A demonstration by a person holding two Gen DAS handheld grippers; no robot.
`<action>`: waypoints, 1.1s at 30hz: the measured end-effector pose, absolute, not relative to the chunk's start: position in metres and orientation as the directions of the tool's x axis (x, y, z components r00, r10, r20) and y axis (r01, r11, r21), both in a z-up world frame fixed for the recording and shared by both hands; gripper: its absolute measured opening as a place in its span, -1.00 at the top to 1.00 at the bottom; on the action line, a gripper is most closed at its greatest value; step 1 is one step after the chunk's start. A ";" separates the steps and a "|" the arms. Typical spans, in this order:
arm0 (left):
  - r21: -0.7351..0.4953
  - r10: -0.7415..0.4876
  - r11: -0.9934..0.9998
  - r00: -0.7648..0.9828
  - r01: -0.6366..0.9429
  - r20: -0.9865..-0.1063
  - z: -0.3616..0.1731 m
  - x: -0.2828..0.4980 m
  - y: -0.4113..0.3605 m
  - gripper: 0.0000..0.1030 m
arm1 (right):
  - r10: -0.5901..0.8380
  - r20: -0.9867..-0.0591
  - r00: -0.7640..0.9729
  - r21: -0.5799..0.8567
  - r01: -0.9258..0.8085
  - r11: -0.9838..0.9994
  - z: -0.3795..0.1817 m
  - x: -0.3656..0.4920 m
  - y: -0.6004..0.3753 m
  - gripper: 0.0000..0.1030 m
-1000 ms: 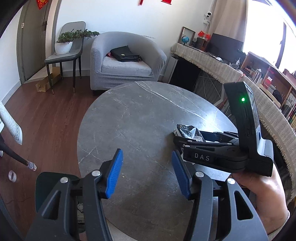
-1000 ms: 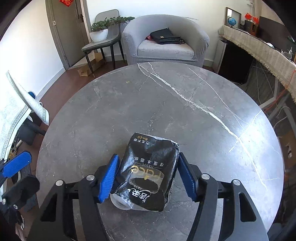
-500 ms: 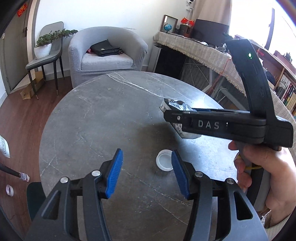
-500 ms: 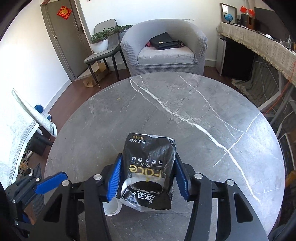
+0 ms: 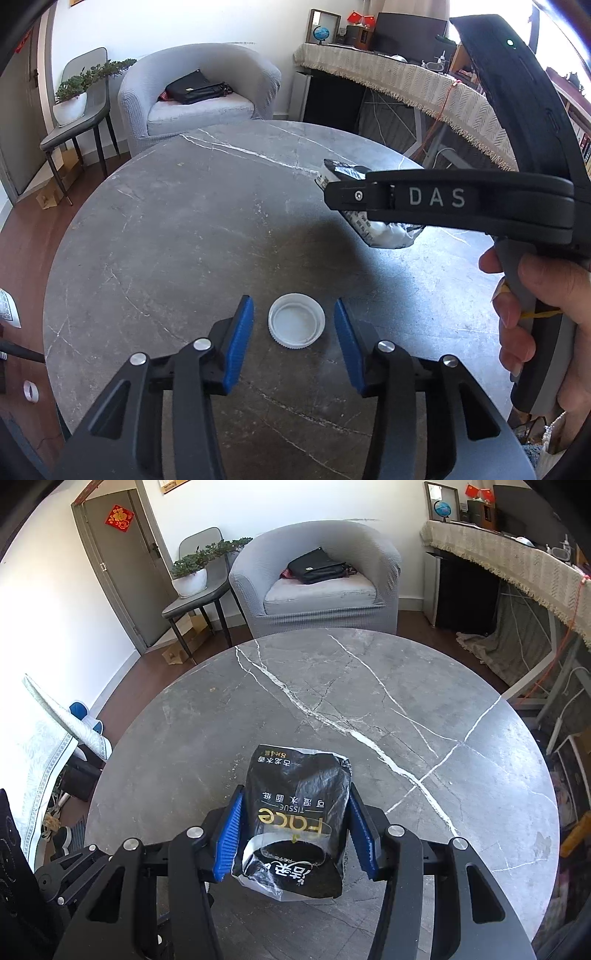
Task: Collect trash
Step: 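Grasp the black tissue package with the right tool while the left tool grasps the white bottle cap, then carry the black package and white cap over the green bin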
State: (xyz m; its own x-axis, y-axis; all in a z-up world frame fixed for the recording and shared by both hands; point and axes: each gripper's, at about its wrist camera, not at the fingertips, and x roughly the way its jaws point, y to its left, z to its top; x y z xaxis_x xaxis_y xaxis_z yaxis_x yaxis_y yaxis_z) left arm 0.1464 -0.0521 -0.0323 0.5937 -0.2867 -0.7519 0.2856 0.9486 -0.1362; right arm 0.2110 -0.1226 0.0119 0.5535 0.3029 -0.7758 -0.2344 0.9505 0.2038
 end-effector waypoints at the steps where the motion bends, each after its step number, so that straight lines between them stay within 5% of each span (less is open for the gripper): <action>1: -0.132 -0.281 0.951 0.596 0.281 -0.753 -0.033 0.147 -0.052 0.20 | 0.303 -0.776 0.553 0.201 -0.238 0.950 0.012 0.211 -0.122 -0.03; 6: -0.127 -0.268 0.955 0.604 0.267 -0.751 -0.033 0.149 -0.051 0.36 | 0.298 -0.781 0.549 0.193 -0.242 0.951 0.012 0.209 -0.122 -0.03; 33: -0.216 -0.257 0.965 0.676 0.146 -0.691 -0.009 0.129 0.061 0.37 | 0.377 -0.780 0.500 0.205 -0.364 0.908 0.011 0.217 -0.013 -0.03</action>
State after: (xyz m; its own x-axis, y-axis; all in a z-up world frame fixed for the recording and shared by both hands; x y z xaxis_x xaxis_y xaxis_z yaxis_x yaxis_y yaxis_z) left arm 0.1286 0.0606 -0.0093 0.6760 -0.2569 -0.6907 0.1458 0.9654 -0.2163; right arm 0.2166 -0.0134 0.0107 0.5001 0.3768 -0.7797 -0.3645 0.9083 0.2052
